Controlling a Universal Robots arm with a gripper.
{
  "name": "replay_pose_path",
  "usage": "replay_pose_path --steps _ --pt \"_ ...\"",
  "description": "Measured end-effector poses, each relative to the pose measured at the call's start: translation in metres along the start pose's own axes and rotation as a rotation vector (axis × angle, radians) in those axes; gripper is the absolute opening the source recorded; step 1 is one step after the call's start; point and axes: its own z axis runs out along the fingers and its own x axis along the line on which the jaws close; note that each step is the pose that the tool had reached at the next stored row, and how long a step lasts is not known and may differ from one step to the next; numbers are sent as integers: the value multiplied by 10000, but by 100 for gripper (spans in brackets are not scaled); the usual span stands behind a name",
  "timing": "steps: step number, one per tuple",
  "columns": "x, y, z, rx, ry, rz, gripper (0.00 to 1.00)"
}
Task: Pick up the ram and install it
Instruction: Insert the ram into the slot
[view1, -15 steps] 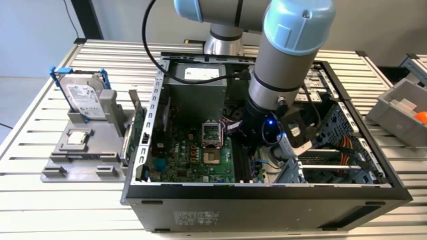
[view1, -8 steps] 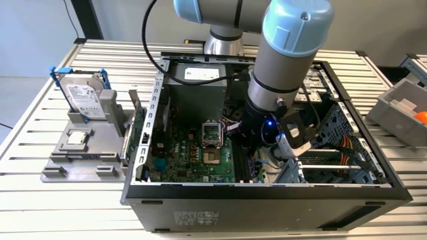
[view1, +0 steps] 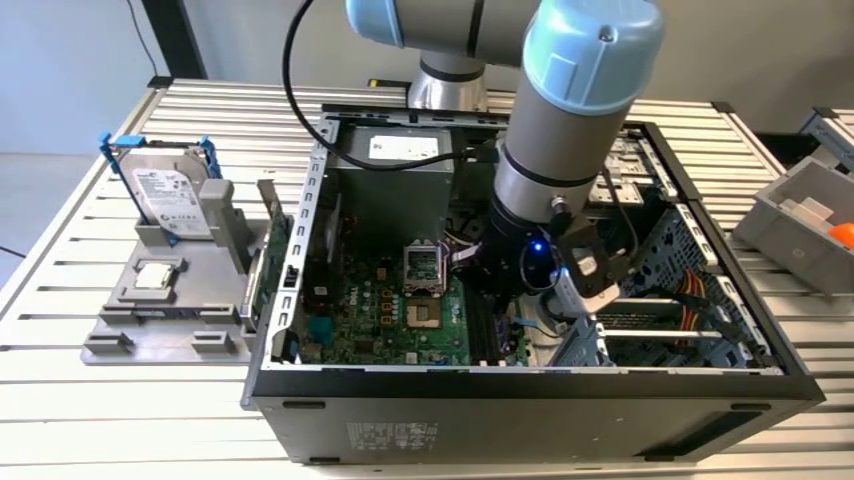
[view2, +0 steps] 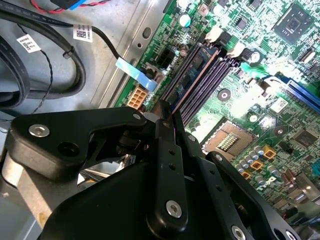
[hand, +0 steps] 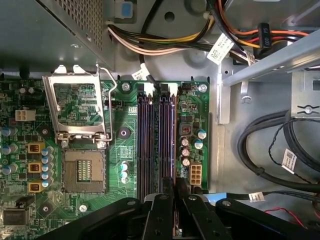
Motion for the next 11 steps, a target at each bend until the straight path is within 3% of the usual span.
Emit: replay_pose_path --steps 11 --pt "1 10 6 2 0 0 0"
